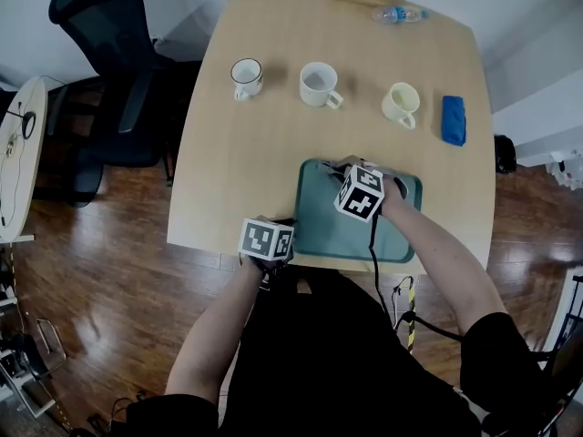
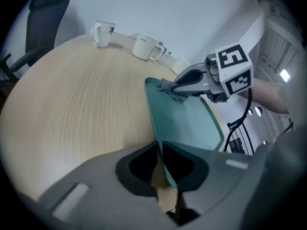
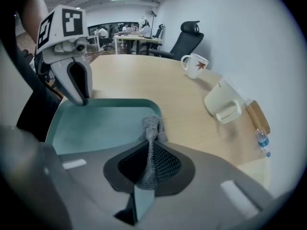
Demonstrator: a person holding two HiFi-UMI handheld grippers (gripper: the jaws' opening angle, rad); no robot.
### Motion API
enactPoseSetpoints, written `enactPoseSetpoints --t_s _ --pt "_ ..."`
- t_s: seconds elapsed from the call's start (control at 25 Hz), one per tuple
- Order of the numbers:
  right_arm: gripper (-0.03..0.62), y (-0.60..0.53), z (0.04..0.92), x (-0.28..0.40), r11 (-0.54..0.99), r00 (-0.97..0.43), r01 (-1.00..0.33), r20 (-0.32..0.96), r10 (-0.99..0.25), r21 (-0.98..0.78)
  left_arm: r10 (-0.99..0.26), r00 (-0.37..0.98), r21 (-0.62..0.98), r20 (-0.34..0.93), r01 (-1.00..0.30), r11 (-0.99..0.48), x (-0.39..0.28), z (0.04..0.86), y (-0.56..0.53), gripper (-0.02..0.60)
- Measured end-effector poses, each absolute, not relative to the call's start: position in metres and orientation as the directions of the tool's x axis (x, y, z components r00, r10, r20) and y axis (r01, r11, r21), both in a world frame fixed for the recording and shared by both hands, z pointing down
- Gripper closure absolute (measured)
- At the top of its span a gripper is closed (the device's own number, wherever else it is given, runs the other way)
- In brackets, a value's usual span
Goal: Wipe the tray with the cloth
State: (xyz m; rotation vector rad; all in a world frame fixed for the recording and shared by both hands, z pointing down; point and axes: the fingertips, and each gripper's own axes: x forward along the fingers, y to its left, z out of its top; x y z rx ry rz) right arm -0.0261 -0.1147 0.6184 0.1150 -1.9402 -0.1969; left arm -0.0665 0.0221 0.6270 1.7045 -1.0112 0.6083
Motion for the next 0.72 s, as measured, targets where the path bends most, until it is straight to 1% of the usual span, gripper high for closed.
enactPoseSetpoints --t_s 0.16,0.48,0.6,0.72 --pt "0.569 -0.069 0.622 -0.026 0.982 -0.388 0.077 0.912 -0.132 0.175 -0.332 0.525 0.513 0.784 -0.848 -0.131 -0.067 0.628 0.023 0.543" --pt "0.569 0.051 0.623 -0.018 0.975 -0.415 0.223 0.904 0.103 -0.009 -0.319 0.529 0.513 0.786 -0.847 -0.142 -0.068 0.630 0.026 0.543" --pt "0.569 0.083 0.621 -0.012 0.964 -0.428 0.249 0.884 0.191 -0.088 -0.318 0.528 0.507 0.788 -0.848 -0.153 -0.067 0.630 0.027 0.541" --pt "0.569 0.086 0.620 -0.009 0.963 -0.450 0.243 0.866 0.218 -0.116 -0.313 0.526 0.500 0.791 -0.850 -0.167 -0.066 0.629 0.026 0.540"
